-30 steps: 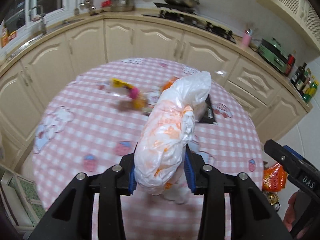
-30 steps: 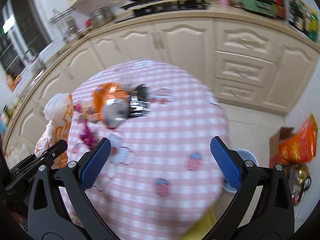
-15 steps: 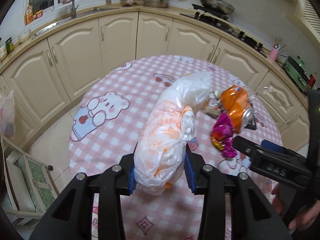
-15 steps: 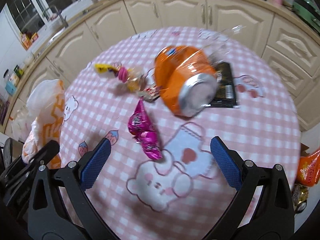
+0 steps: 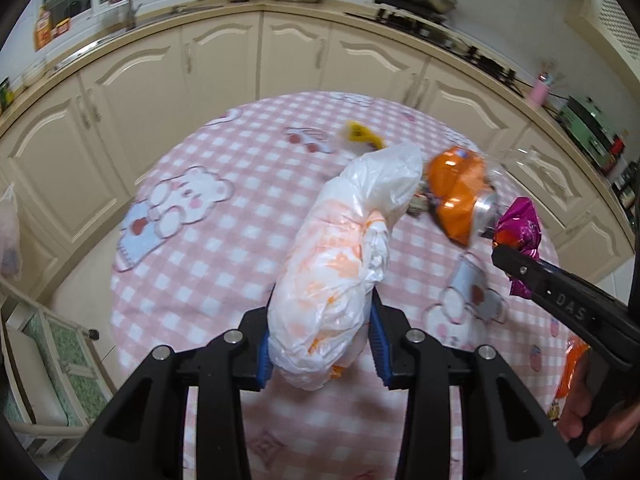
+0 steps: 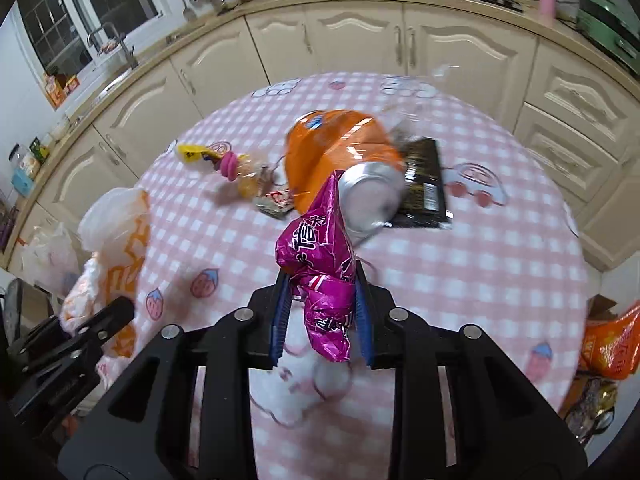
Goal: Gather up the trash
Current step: 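Grasp the pink candy wrapper with the right tool while the left tool holds the bag, then carry both items to the blue bucket and open the left tool over it, then open the right tool to drop the pink wrapper into the bucket, then move both tools back over the table toward the remaining trash, then grasp the yellow-and-clear wrapper with the left tool, then grasp the red-white snack wrapper with the right tool while the left tool holds its wrapper, then carry both wrappers from the table to the blue bucket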
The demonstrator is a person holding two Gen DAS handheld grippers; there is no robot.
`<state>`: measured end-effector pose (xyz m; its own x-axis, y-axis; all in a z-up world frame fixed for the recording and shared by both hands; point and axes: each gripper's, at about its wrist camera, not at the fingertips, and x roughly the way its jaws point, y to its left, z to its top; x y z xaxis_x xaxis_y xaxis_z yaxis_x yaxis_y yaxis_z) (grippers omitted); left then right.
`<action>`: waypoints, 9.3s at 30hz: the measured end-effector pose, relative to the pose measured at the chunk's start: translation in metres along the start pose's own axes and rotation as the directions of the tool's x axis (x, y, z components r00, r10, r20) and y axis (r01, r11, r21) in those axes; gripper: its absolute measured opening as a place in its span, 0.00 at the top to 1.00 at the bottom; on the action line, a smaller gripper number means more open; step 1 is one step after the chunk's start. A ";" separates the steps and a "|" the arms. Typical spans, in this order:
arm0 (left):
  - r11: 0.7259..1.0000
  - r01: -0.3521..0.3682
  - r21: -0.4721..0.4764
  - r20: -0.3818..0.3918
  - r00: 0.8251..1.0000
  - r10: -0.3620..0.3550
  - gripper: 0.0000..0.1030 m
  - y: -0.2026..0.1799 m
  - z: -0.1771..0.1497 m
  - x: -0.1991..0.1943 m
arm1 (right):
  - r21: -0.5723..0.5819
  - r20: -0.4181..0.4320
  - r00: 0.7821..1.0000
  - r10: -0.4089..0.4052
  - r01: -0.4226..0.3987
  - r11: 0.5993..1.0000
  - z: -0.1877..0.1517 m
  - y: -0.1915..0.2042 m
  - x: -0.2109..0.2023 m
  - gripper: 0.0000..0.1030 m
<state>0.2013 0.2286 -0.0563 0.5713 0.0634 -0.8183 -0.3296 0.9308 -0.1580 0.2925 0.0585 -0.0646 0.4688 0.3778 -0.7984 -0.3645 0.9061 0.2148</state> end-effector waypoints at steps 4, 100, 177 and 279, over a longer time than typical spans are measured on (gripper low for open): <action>0.997 0.029 0.071 -0.009 1.000 -0.029 0.63 -0.034 -0.003 0.002 | 0.030 0.012 1.000 -0.022 0.022 0.999 -0.008 -0.020 -0.014 0.72; 0.824 0.244 0.511 -0.192 0.967 -0.168 0.28 -0.312 -0.080 0.042 | 0.619 -0.109 0.950 -0.292 0.295 0.728 -0.163 -0.302 -0.105 0.13; 0.998 -0.020 -0.066 -0.114 0.993 0.013 0.70 0.039 0.089 0.078 | 0.000 -0.158 0.972 0.176 -0.179 0.984 0.067 0.053 0.042 0.25; 0.751 0.335 0.569 -0.235 0.941 -0.242 0.70 -0.346 -0.085 0.018 | 0.576 -0.098 0.990 -0.106 0.143 0.805 -0.120 -0.318 -0.104 0.76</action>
<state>0.2621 -0.1231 -0.0632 0.4409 -0.2505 -0.8619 0.3721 0.9249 -0.0785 0.2632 -0.2919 -0.1172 0.4237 0.2592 -0.8679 0.2371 0.8930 0.3825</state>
